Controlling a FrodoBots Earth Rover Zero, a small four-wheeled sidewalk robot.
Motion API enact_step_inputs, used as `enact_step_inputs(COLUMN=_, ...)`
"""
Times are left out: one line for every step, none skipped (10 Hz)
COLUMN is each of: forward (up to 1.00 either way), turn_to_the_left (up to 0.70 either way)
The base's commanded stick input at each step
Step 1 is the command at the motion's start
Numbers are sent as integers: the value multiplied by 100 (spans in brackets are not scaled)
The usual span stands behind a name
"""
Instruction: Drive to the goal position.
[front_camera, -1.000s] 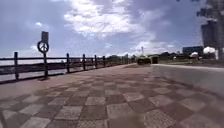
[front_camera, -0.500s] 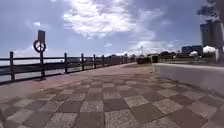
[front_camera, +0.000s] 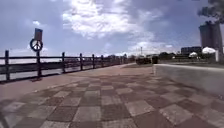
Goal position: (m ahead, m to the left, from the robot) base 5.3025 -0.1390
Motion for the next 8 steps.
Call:
enact_step_inputs(forward=45, turn_to_the_left=0)
enact_step_inputs(forward=45, turn_to_the_left=0)
enact_step_inputs(forward=45, turn_to_the_left=0)
enact_step_inputs(forward=45, turn_to_the_left=0)
enact_step_inputs(forward=45, turn_to_the_left=0)
enact_step_inputs(forward=45, turn_to_the_left=0)
enact_step_inputs(forward=45, turn_to_the_left=0)
enact_step_inputs(forward=45, turn_to_the_left=0)
